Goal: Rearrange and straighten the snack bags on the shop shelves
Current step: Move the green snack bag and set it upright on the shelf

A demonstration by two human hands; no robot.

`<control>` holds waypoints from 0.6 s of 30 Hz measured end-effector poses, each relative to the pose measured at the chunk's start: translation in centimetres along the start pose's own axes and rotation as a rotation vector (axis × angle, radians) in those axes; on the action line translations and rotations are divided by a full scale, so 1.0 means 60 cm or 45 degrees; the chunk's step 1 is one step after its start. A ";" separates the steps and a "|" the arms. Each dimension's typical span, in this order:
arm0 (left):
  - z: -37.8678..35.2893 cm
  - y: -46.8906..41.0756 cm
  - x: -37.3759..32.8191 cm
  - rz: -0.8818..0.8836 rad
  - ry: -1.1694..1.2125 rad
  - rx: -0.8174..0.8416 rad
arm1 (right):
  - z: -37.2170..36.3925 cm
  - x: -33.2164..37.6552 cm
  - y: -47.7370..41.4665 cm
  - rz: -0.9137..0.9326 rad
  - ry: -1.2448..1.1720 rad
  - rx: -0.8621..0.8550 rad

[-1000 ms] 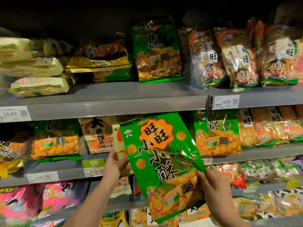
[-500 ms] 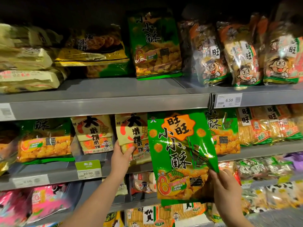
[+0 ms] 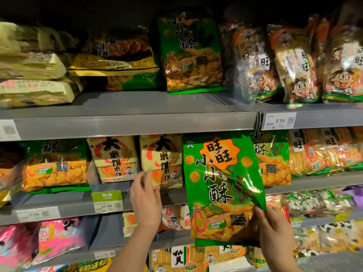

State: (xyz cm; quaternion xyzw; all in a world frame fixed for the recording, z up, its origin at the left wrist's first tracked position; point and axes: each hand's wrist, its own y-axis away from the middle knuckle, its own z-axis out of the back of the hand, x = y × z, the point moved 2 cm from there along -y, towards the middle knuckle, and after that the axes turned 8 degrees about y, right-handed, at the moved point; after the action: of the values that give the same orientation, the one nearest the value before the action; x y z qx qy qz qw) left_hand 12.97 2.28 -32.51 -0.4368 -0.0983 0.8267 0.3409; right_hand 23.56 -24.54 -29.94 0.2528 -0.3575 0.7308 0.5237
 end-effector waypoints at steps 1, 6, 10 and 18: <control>-0.001 0.006 0.005 -0.027 -0.030 0.026 | 0.001 0.000 0.002 -0.006 -0.011 0.002; -0.006 -0.006 0.011 0.090 -0.114 0.247 | 0.004 -0.001 0.012 0.002 0.010 -0.013; 0.002 -0.002 0.006 0.081 -0.158 0.297 | 0.003 0.008 0.020 -0.004 -0.031 0.026; 0.074 0.070 -0.068 -0.015 0.286 0.242 | 0.039 0.048 0.043 0.018 -0.139 0.116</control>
State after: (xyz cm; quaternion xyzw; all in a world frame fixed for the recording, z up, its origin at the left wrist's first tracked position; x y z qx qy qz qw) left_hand 9.04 -2.91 -29.07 -0.4917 0.0165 0.7761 0.3945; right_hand 20.17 -25.20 -27.02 0.3133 -0.3538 0.7351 0.4860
